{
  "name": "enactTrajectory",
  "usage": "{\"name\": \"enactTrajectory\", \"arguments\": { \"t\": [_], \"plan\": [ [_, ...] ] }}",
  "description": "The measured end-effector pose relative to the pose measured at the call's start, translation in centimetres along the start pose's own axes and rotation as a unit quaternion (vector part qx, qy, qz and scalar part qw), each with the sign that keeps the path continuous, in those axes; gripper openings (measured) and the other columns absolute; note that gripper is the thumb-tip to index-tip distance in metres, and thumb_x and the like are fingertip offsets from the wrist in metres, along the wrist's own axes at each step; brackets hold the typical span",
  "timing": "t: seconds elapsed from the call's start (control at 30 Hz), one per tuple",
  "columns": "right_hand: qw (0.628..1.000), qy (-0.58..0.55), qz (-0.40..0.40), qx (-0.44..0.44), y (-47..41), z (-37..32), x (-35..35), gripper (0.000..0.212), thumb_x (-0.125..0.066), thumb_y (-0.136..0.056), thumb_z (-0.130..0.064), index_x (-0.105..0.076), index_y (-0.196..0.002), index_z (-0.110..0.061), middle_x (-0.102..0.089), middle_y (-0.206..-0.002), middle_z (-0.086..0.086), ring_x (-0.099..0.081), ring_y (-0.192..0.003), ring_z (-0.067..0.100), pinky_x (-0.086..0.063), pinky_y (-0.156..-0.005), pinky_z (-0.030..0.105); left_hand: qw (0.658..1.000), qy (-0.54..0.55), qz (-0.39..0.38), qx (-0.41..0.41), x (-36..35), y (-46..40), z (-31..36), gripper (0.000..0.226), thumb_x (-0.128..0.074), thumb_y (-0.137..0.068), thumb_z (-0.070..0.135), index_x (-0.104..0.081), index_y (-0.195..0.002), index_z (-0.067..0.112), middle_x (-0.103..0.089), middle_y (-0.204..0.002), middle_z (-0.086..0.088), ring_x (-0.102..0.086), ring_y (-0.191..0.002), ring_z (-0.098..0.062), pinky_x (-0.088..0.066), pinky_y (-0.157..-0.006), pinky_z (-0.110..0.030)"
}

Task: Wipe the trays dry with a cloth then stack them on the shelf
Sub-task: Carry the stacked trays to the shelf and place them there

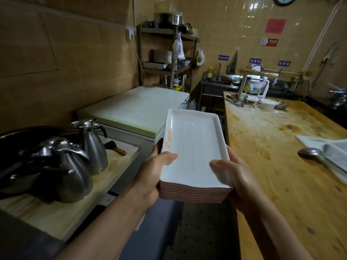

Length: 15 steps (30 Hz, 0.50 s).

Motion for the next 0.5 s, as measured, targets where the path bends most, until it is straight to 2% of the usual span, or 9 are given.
{"name": "enactTrajectory", "arguments": {
  "t": [0.1, 0.33, 0.43, 0.5],
  "plan": [
    [1.000, -0.006, 0.008, -0.001, -4.9, 0.7, 1.1, 0.055, -0.059, -0.081, -0.008, -0.049, -0.129, -0.035, -0.067, -0.110, 0.008, -0.067, -0.093, 0.035, -0.052, -0.053, 0.028, 1.000, -0.001, -0.010, -0.003, 0.5, -5.5, -0.4, 0.043, -0.048, -0.086, 0.002, -0.055, -0.124, 0.021, -0.072, -0.102, -0.005, -0.070, -0.087, -0.021, -0.055, -0.061, -0.026],
    [0.998, 0.022, 0.062, 0.017, -18.8, 1.8, 4.0, 0.067, -0.065, -0.062, -0.023, -0.052, -0.124, -0.044, -0.069, -0.105, 0.003, -0.069, -0.088, 0.030, -0.052, -0.056, 0.029, 0.999, 0.002, -0.051, -0.001, 1.5, -21.0, -0.9, 0.049, -0.047, -0.086, 0.001, -0.052, -0.128, 0.025, -0.070, -0.108, -0.004, -0.069, -0.093, -0.022, -0.056, -0.063, -0.027],
    [0.995, 0.020, 0.086, 0.038, -25.0, 0.9, 5.1, 0.061, -0.066, -0.060, -0.023, -0.056, -0.114, -0.050, -0.071, -0.092, -0.006, -0.070, -0.076, 0.016, -0.050, -0.052, 0.021, 0.996, -0.018, -0.080, -0.021, 1.1, -27.7, 0.6, 0.059, -0.054, -0.076, 0.004, -0.050, -0.130, 0.028, -0.070, -0.108, -0.001, -0.069, -0.095, -0.021, -0.056, -0.065, -0.026],
    [0.993, 0.013, 0.105, 0.047, -28.8, 0.5, 6.3, 0.060, -0.067, -0.063, -0.018, -0.056, -0.115, -0.047, -0.071, -0.090, -0.006, -0.070, -0.069, 0.011, -0.049, -0.050, 0.018, 0.994, -0.037, -0.094, -0.033, 0.6, -31.7, 1.4, 0.064, -0.056, -0.073, 0.007, -0.048, -0.131, 0.032, -0.070, -0.108, 0.002, -0.068, -0.095, -0.019, -0.056, -0.067, -0.026]
  ]
}}
Point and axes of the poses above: each hand's wrist, its own y-axis away from the middle knuckle, its own x-axis out of the back of the hand, z = x × y, the point moved 2 cm from there along -y, towards the middle knuckle
